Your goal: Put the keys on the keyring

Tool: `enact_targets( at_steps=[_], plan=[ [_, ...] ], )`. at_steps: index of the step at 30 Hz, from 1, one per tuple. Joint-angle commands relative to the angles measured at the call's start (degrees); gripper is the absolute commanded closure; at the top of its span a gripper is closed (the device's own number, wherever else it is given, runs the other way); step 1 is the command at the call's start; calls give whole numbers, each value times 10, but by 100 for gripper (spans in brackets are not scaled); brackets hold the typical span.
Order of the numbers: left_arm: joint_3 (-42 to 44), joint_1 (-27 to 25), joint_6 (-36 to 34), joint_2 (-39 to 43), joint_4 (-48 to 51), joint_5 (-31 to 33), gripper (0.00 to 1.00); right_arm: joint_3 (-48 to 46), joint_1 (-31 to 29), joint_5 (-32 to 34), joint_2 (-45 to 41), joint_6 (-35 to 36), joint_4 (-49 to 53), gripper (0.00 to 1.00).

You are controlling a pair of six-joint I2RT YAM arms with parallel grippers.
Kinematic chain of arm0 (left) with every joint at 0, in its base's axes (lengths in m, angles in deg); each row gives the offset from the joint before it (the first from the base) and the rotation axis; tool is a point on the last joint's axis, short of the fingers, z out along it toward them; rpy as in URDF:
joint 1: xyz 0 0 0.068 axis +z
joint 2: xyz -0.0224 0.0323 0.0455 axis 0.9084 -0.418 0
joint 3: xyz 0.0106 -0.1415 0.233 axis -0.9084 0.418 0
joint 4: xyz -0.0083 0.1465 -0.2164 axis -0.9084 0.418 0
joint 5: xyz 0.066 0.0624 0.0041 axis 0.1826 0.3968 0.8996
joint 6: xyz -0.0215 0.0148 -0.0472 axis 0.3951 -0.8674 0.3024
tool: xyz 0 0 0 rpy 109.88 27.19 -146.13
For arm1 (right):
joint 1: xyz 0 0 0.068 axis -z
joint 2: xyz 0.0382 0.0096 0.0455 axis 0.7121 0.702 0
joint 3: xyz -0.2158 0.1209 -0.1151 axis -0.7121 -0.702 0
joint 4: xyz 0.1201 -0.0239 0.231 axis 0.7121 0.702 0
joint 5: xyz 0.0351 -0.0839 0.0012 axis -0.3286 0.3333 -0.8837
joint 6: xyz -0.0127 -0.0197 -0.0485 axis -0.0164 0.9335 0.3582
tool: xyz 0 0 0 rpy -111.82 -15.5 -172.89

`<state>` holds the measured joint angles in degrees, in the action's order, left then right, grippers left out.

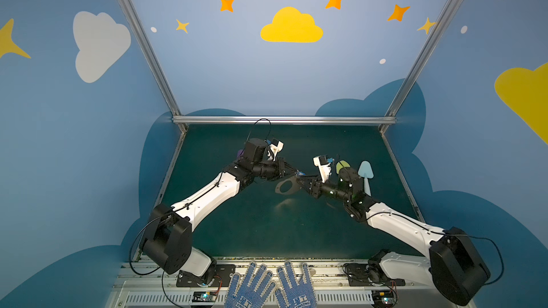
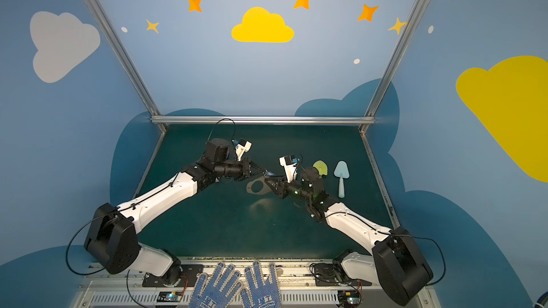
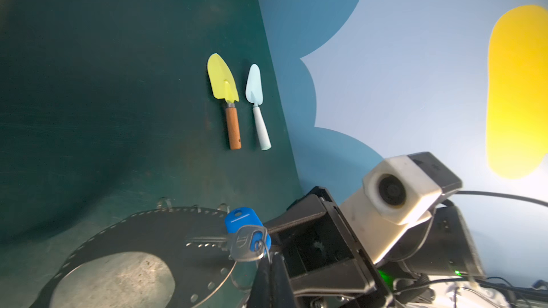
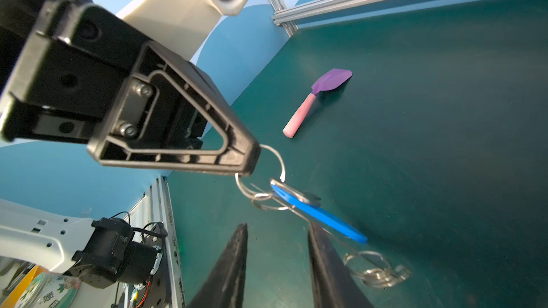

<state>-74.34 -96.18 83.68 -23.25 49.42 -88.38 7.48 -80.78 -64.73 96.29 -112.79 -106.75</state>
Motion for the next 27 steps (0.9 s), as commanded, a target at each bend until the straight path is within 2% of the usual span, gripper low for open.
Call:
enact_targets(
  at_steps=[1,6,8,10,12,14,16,19,27],
  plan=[
    [0,3,22,-5,-29,-38,96,9,-3,22,5,7,-17,63],
    [-11,6,25,-15,-4,-51,96,14,-5,97,-10,14,22,63],
    [-18,9,33,-22,11,-53,96,14,-5,108,-18,22,33,63],
    [-22,14,47,-31,18,-60,96,12,-7,106,-28,27,38,66],
    [-26,20,62,-40,26,-61,96,9,-7,96,-40,42,40,76],
    [-26,24,76,-46,27,-62,96,9,-9,98,-50,57,52,79],
    [-29,27,86,-51,34,-59,96,9,-15,96,-57,77,60,78],
    [-33,29,99,-57,38,-62,96,14,-30,93,-59,121,70,70],
    [-38,30,107,-58,41,-64,96,0,-81,174,-45,216,23,66]
  ],
)
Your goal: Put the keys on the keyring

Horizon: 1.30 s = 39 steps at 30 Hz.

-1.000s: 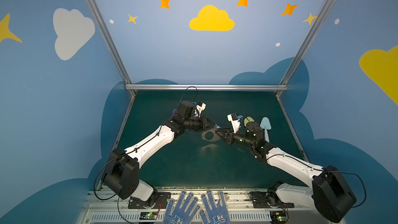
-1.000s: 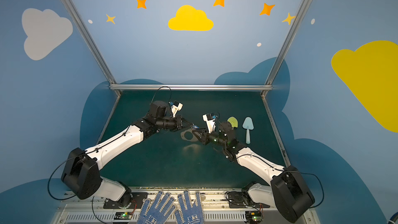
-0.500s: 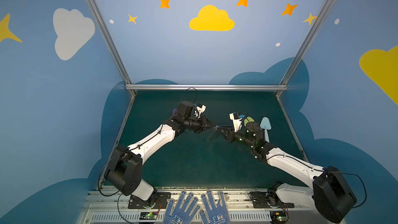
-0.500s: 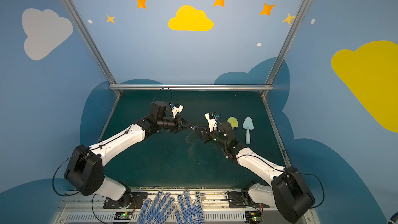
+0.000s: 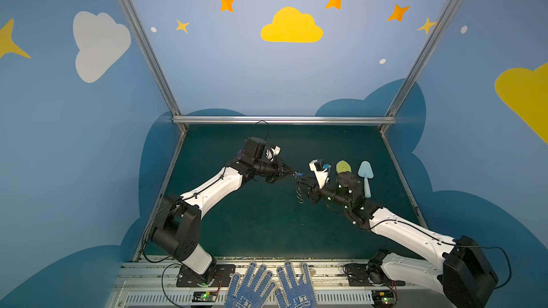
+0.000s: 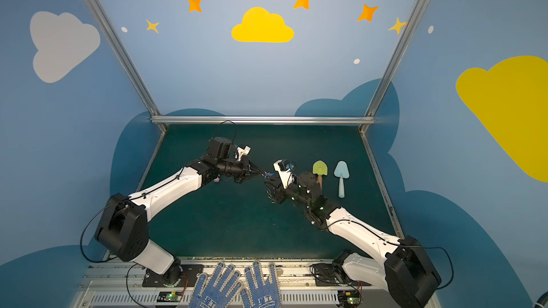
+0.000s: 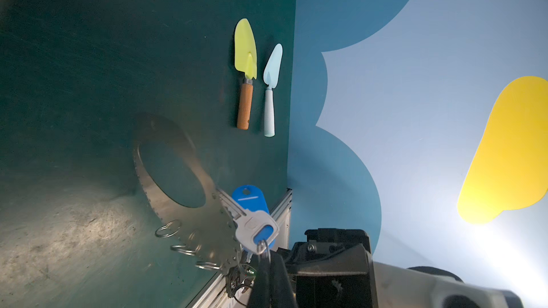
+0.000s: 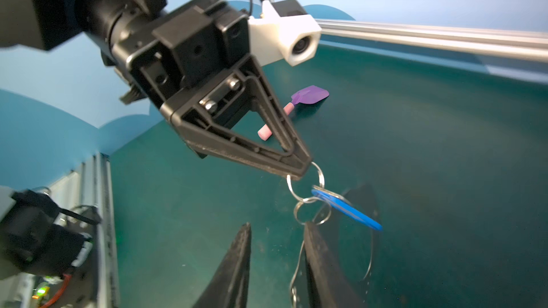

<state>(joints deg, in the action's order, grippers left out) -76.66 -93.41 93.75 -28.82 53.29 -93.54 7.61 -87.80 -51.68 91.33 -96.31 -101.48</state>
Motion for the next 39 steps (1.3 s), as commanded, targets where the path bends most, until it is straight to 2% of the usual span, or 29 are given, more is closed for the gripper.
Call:
enact_targets(
  at_steps=[1,7,20,23,25,28,36,39],
  plan=[
    [-15,2,5,-3,4,-13,96,-6,-14,55,6,58,-45,65],
    [-11,2,10,-2,-1,-16,96,-6,-31,122,20,105,-61,64],
    [-12,2,31,8,-19,-33,96,17,-43,149,48,128,-61,64],
    [-10,1,36,9,-26,-40,96,26,-44,170,56,121,-54,70],
    [-7,2,42,10,-32,-44,96,37,-43,186,65,117,-43,83],
    [-3,1,49,13,-43,-50,96,55,-41,198,75,112,-20,91],
    [4,2,70,13,-67,-64,96,61,-38,218,72,104,-15,89],
    [5,3,74,11,-69,-63,96,51,-39,200,58,107,-22,85]
  ],
)
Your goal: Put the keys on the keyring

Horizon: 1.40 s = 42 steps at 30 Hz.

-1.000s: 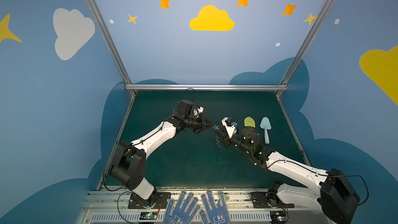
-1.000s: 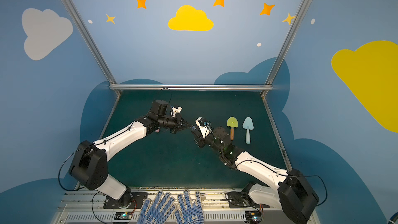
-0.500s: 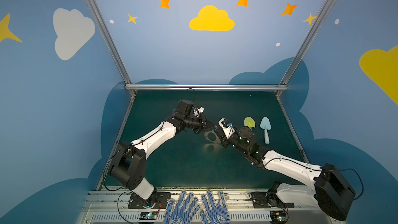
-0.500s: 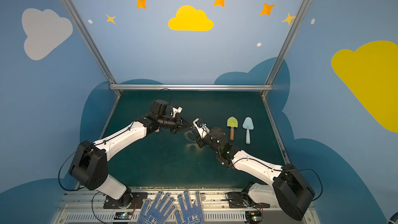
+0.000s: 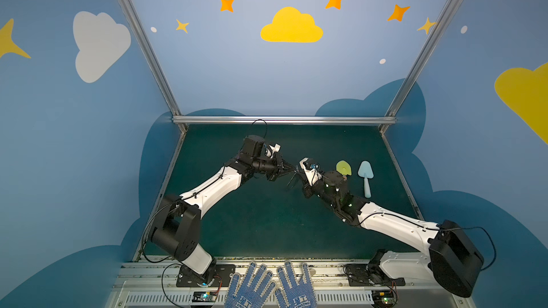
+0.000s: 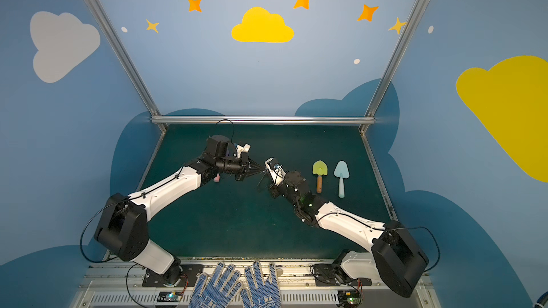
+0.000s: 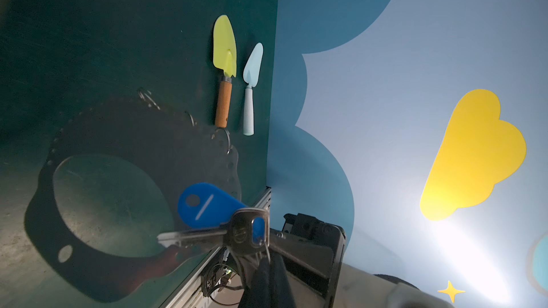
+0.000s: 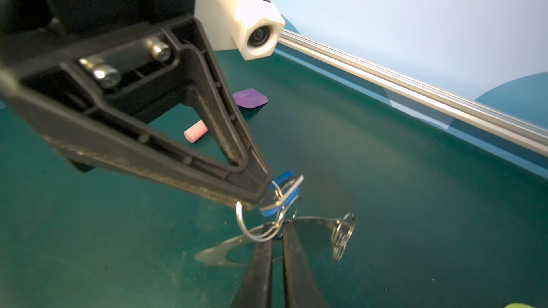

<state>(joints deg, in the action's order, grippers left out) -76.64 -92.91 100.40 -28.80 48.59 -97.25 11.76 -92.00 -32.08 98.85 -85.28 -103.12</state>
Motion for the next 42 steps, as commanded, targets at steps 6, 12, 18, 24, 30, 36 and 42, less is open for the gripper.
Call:
enact_targets(
  at_steps=[6,12,18,24,30,36,42],
  plan=[
    [5,-2,14,3,-30,-33,96,4,1,-10,-35,2,-23,73],
    [4,-3,14,-1,-28,-36,96,4,-2,-2,-36,14,-28,73],
    [-3,-4,5,-10,-10,-37,96,4,-10,5,-43,41,-34,74],
    [-8,-6,8,-15,-16,-41,96,4,-10,5,-39,51,-20,91],
    [-9,-6,8,-16,-14,-44,96,4,-10,-3,-45,47,-18,100],
    [-10,-3,7,-18,-14,-43,96,8,-9,-24,-56,47,9,100],
    [-7,5,5,-15,-11,-39,85,7,-10,-49,-78,48,39,100]
  ],
)
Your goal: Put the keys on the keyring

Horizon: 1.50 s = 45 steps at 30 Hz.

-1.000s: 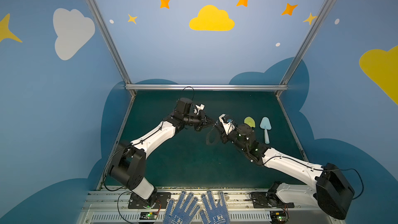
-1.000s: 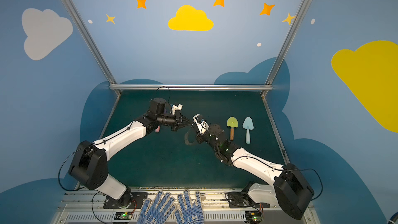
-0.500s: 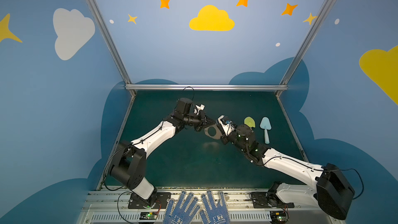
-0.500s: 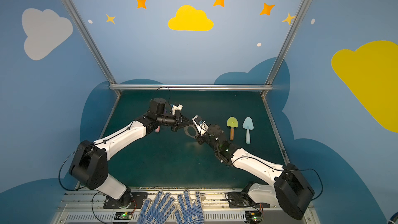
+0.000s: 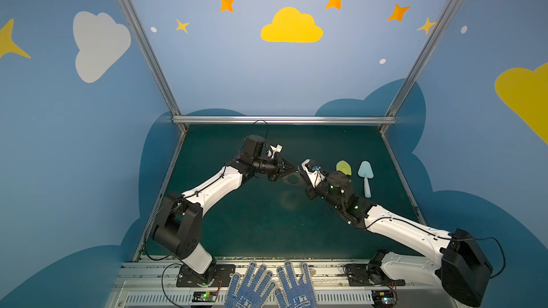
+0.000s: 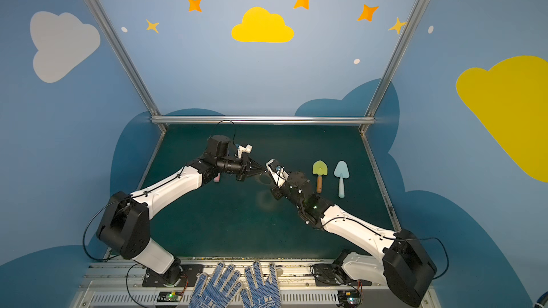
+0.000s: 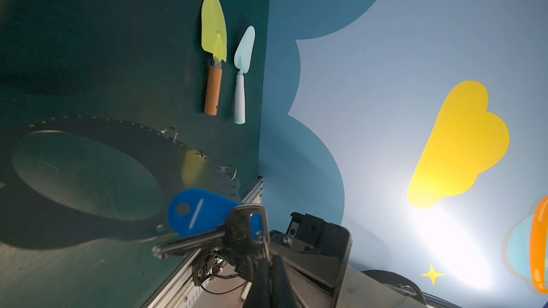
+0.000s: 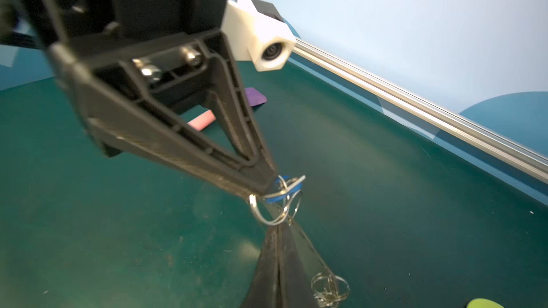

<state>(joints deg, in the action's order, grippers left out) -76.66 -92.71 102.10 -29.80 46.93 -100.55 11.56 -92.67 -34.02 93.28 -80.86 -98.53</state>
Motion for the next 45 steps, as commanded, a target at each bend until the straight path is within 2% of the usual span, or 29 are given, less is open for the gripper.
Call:
enact_targets(
  at_steps=[1,6,9,15,18,22,24,29,31,35,40,45],
  plan=[
    [-6,4,-13,-4,5,-5,82,10,-3,-32,-25,4,-1,100],
    [-6,6,-31,9,21,3,75,18,-3,-39,-28,2,25,100],
    [-2,12,-56,26,44,21,78,19,-2,-40,-30,-5,35,100],
    [-12,16,-156,46,174,99,78,32,-2,-41,-22,-42,80,100],
    [4,17,-182,58,210,136,74,35,-2,-60,-25,-81,130,100],
    [39,16,-205,69,231,160,73,18,-2,-82,-45,-133,186,77],
    [55,15,-215,66,245,168,70,6,-2,-80,-56,-169,204,72],
    [99,-7,-220,32,251,169,71,-42,-2,-133,-63,-238,241,71],
    [103,-25,-231,7,258,175,72,-56,-2,-172,-62,-238,242,69],
    [96,-61,-247,-41,266,187,71,-77,-2,-182,-49,-255,252,68],
    [69,-88,-280,-94,294,196,72,-83,-2,-217,-23,-262,264,72],
    [42,-97,-287,-141,285,204,81,-91,-2,-231,-2,-268,256,73]
  ],
)
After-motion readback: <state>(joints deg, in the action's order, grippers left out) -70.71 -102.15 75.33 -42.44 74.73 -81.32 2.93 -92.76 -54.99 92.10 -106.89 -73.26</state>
